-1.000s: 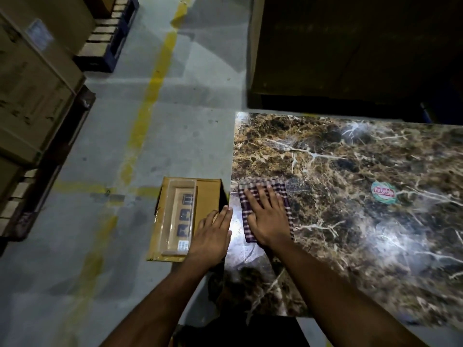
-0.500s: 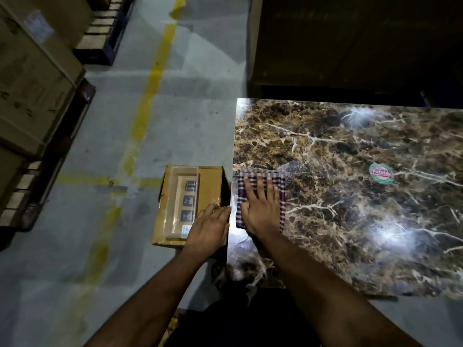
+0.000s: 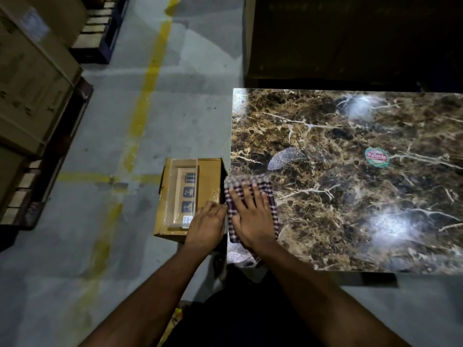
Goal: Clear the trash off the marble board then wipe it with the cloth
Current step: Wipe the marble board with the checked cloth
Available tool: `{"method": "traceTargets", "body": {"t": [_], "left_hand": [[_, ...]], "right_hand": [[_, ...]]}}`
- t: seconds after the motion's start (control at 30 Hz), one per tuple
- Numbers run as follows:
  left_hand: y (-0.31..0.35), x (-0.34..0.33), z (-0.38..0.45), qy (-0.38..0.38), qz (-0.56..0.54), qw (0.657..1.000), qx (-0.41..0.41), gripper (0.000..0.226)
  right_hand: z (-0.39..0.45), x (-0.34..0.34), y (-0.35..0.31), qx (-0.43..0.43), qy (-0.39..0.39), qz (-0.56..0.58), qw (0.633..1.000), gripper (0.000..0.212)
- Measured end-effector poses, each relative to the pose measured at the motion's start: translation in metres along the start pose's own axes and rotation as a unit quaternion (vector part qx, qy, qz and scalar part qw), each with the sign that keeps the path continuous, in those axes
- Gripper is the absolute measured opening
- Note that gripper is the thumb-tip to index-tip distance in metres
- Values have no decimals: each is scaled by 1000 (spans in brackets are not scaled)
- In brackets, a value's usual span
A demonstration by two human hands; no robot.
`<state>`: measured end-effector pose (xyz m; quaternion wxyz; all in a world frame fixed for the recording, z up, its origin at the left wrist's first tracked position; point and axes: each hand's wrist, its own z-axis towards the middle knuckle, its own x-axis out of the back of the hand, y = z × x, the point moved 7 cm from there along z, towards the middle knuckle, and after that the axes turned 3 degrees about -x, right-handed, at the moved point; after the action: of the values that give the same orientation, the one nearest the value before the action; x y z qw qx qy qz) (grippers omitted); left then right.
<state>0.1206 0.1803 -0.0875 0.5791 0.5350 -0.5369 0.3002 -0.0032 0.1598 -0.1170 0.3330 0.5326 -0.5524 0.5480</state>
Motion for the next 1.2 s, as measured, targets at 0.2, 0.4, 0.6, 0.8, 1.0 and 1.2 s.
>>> {"method": "traceTargets", "body": {"t": [0.2,0.4,0.6,0.8,1.0,1.2], "left_hand": [[3,-5,-12,10,4,1000,9,55],[15,2,-33,40,-30,997,66,54],[13,-7,-51,2,-7,995,100,66],[21,-11,-65,18,-15,995,99,64],[28,-11,-70,51,-36,993,105,62],[47,-35,-60,20,-29,999,38,57]], "right_hand": [[-52,-3,39,2,0,-7,1000,74],[-31,-7,5,-43,-5,10,999,74],[-91,-12,23,38,-11,17,999,73],[-76,-14,4,-27,-27,24,999,74],[-124,-19,24,59,-31,30,997,71],[-103,-6,44,-57,-12,22,998,72]]}}
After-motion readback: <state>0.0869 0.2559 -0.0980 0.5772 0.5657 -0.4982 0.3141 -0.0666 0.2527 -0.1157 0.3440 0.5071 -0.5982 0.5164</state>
